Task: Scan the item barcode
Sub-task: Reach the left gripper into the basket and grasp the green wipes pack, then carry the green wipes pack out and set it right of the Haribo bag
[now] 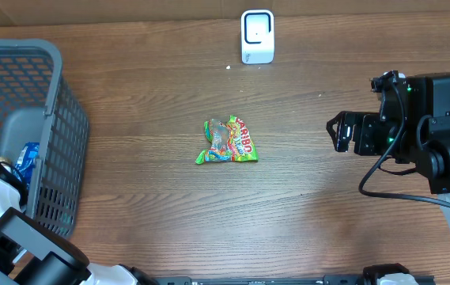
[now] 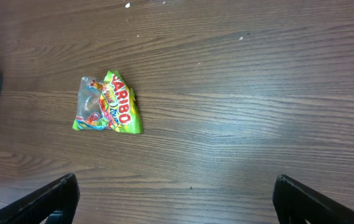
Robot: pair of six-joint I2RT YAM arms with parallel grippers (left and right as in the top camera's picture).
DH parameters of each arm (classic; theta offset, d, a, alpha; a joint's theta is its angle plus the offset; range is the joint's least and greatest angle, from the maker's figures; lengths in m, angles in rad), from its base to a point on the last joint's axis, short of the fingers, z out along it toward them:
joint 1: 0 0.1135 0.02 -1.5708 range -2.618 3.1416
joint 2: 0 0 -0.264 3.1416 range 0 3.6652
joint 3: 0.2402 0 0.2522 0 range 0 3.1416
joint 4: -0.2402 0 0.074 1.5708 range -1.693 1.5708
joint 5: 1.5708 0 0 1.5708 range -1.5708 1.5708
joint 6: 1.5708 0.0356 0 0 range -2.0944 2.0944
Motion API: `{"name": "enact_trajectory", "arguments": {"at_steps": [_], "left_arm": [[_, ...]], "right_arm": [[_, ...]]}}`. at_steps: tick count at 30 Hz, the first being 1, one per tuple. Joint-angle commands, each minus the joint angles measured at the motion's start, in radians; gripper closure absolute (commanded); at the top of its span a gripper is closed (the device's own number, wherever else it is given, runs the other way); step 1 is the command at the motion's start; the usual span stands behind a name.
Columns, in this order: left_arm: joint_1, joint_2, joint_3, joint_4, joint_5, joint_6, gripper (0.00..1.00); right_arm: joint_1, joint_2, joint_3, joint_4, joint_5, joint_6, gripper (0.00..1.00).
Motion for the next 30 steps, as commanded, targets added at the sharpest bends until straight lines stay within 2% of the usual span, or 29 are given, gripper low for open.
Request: {"name": "enact_trajectory", "arguments": {"at_steps": [1, 6, 9, 14, 19, 20, 25, 30], "left_arm": [[0.005, 0.036, -0.012, 0.011, 0.0, -0.003, 0.96], [0.005, 0.036, 0.058, -0.036, 0.045, -0.003, 0.96], [0.001, 0.036, 0.159, -0.105, 0.082, 0.002, 0.96], [-0.012, 0.036, 0.424, -0.238, 0.172, 0.039, 0.96], [-0.041, 0.036, 0.77, -0.384, 0.248, 0.055, 0.96], [-0.062, 0.036, 0.887, -0.426, 0.272, 0.076, 0.96], [-0.181, 0.036, 1.188, -0.537, 0.367, 0.182, 0.96], [-0.417, 0.036, 1.326, -0.594, 0.4, 0.304, 0.96]], "right_arm": [[0.003, -0.002, 0.022, 0.004, -0.006, -0.001, 0.0], [0.003, -0.002, 0.022, 0.005, -0.006, -0.001, 0.0], [0.003, -0.002, 0.022, 0.005, -0.006, -0.001, 0.0], [0.003, 0.0, 0.022, 0.008, -0.006, -0.001, 0.0], [0.003, 0.005, 0.022, 0.012, -0.006, -0.001, 0.0], [0.003, 0.008, 0.022, 0.011, -0.006, -0.001, 0.0], [0.003, 0.026, 0.022, 0.011, -0.006, -0.001, 0.0], [0.003, 0.048, 0.022, 0.008, -0.005, -0.001, 0.0]]}}
